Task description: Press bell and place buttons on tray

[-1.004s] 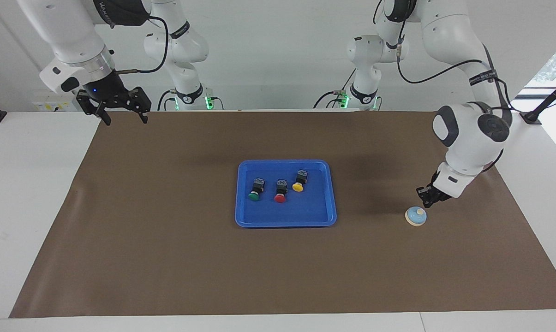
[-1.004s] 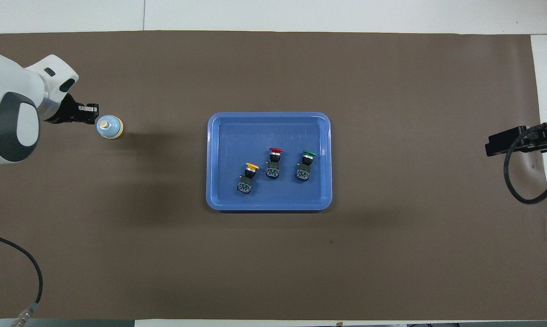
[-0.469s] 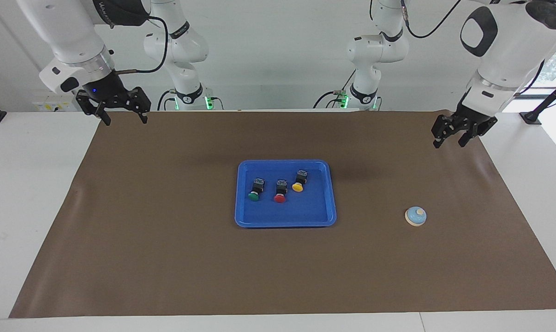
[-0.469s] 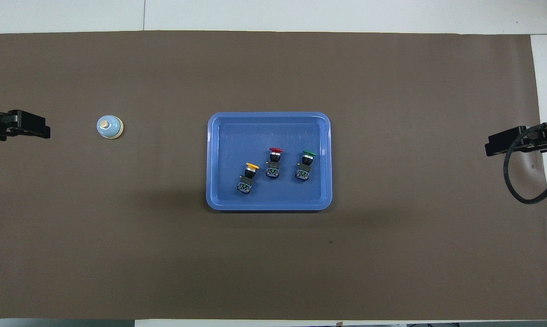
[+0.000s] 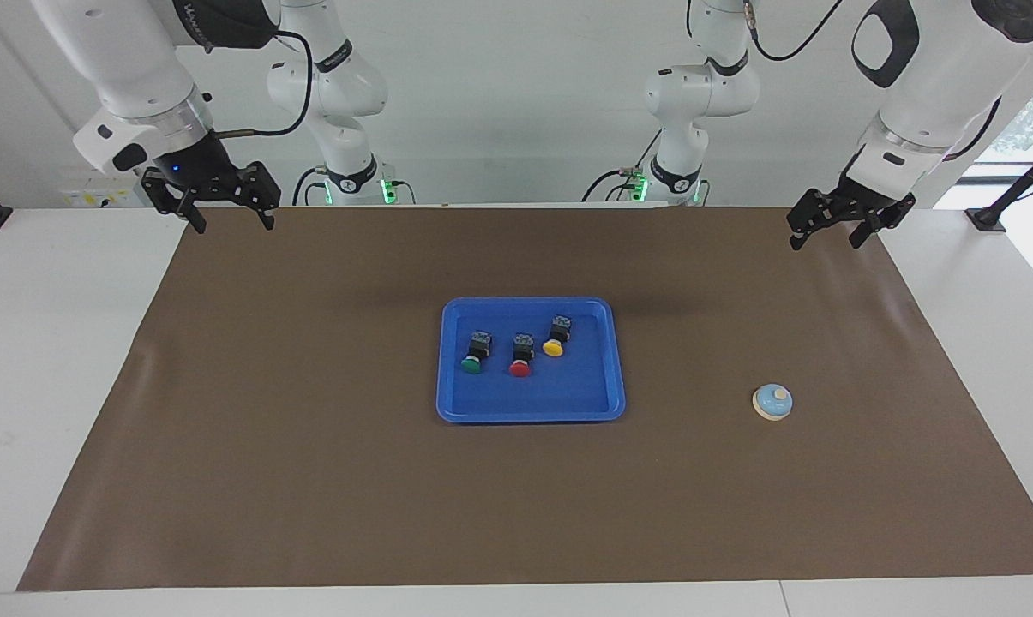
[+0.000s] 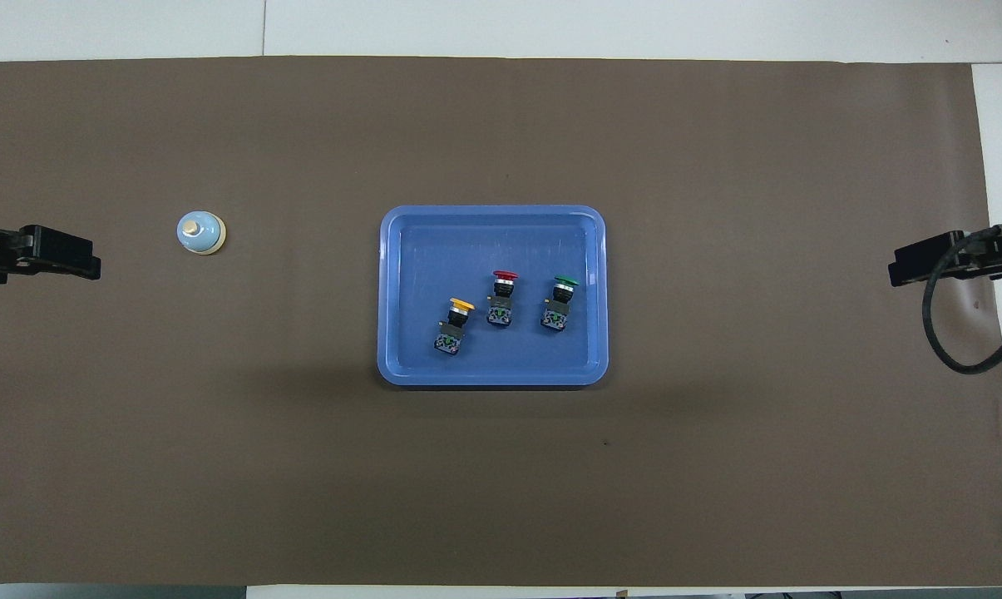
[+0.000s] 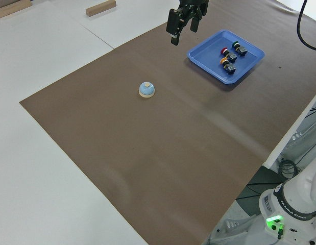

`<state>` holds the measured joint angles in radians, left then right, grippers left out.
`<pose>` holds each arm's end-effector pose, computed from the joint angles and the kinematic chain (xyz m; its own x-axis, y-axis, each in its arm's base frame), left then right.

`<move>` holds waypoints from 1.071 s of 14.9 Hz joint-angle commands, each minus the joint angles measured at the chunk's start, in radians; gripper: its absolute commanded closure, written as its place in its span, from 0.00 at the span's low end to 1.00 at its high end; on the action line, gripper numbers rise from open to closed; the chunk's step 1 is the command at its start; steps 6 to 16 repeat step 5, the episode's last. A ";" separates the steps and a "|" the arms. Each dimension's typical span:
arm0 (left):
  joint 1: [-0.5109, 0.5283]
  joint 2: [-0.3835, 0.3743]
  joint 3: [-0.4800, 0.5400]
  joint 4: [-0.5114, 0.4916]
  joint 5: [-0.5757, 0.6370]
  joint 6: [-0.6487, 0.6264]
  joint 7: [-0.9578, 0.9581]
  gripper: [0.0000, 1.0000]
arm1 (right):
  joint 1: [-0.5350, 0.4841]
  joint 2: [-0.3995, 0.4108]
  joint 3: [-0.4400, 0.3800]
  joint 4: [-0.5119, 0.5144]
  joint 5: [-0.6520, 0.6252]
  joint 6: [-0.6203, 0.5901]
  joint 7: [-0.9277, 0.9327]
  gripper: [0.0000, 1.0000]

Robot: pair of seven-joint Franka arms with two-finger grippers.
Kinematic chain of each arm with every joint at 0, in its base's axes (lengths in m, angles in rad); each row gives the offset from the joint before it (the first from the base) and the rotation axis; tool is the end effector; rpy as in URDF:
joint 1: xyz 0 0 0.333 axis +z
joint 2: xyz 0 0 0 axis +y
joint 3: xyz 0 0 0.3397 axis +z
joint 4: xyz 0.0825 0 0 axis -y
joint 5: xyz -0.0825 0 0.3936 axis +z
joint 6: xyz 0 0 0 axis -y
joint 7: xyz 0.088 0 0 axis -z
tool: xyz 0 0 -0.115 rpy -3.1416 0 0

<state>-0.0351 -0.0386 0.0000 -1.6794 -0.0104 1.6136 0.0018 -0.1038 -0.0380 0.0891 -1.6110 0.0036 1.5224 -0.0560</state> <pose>0.5522 -0.0205 0.6131 0.9990 -0.0364 -0.0272 -0.0362 -0.9993 0.0104 0.5454 -0.0066 0.6378 0.9979 0.0412 -0.0506 0.0411 -0.9991 -0.0031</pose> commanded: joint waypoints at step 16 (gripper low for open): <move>-0.008 -0.012 0.005 -0.006 0.009 -0.026 0.007 0.00 | -0.020 -0.017 0.018 -0.020 -0.011 -0.001 0.013 0.00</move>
